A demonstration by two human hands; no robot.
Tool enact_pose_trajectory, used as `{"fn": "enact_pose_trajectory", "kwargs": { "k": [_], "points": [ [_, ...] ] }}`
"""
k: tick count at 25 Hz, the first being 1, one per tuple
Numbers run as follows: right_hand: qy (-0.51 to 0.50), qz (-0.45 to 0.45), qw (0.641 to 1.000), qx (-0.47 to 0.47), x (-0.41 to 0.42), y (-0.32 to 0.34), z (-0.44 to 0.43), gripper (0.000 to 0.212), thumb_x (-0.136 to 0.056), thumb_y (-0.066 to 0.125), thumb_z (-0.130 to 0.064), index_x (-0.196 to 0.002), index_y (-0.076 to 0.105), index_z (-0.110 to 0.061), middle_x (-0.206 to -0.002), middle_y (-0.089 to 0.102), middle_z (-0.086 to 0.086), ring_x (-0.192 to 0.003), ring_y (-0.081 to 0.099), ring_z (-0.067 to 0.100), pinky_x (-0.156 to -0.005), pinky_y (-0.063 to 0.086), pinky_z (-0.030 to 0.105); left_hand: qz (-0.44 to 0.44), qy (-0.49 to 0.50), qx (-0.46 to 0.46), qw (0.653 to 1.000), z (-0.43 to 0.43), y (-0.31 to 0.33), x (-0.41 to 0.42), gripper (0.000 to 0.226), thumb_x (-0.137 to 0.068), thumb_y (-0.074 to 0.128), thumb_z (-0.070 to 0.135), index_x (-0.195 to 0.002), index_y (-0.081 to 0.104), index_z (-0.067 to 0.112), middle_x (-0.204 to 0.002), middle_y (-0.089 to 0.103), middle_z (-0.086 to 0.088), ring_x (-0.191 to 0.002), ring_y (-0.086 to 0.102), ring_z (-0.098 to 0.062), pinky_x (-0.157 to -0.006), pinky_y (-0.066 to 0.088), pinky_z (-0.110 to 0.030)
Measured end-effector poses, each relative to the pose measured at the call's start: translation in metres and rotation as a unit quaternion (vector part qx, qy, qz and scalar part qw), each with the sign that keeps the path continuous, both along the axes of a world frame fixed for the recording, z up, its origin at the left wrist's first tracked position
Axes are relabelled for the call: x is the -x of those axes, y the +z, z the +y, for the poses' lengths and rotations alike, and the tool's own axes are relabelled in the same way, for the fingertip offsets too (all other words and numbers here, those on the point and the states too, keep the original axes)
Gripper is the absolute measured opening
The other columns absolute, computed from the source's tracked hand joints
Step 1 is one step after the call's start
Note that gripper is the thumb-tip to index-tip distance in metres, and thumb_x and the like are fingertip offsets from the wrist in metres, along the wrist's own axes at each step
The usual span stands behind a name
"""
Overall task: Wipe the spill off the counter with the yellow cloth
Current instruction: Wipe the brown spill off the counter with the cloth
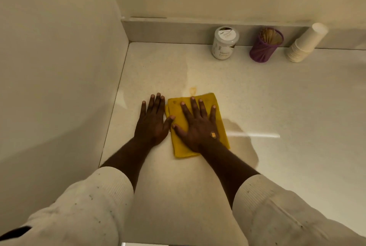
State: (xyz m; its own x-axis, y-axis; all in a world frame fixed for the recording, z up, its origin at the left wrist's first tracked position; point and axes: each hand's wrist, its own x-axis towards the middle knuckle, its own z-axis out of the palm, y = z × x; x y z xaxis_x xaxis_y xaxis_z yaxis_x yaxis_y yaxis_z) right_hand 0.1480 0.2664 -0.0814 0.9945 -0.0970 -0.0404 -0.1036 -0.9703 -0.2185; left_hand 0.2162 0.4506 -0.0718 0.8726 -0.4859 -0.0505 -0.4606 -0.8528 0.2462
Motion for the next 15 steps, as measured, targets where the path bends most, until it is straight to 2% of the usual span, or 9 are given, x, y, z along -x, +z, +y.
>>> {"fn": "enact_pose_trajectory", "kwargs": {
  "k": [3,8,15],
  "points": [
    [-0.008,0.015,1.0,-0.004,-0.026,0.001,-0.007,0.088,-0.09,0.013,-0.086,-0.161,-0.005,-0.037,-0.171,-0.007,0.003,-0.156,-0.009,0.029,-0.118,-0.016,0.063,-0.004,0.002,0.016,1.0,-0.001,-0.006,-0.004,0.082,-0.098,0.015,0.063,-0.161,0.006,0.012,-0.17,0.003,-0.009,-0.157,-0.004,-0.022,-0.127,0.0,-0.047],
    [-0.015,0.032,0.999,-0.017,-0.058,0.005,-0.02,0.09,-0.09,0.016,-0.085,-0.161,-0.009,-0.037,-0.171,-0.009,0.003,-0.155,-0.013,0.029,-0.118,-0.015,0.063,-0.004,0.012,0.0,1.0,-0.001,-0.01,-0.005,0.079,-0.1,0.016,0.062,-0.161,0.003,0.013,-0.17,0.001,-0.008,-0.157,-0.004,-0.022,-0.128,0.003,-0.046],
    [-0.07,0.044,0.996,-0.016,-0.058,0.009,-0.051,0.091,-0.089,0.014,-0.086,-0.161,-0.007,-0.035,-0.171,-0.009,0.003,-0.155,-0.012,0.03,-0.119,-0.013,0.065,0.004,0.015,0.001,1.0,-0.002,-0.008,-0.005,0.079,-0.1,0.015,0.061,-0.161,0.001,0.012,-0.17,-0.001,-0.008,-0.157,-0.005,-0.023,-0.128,0.004,-0.047]
  ]
}}
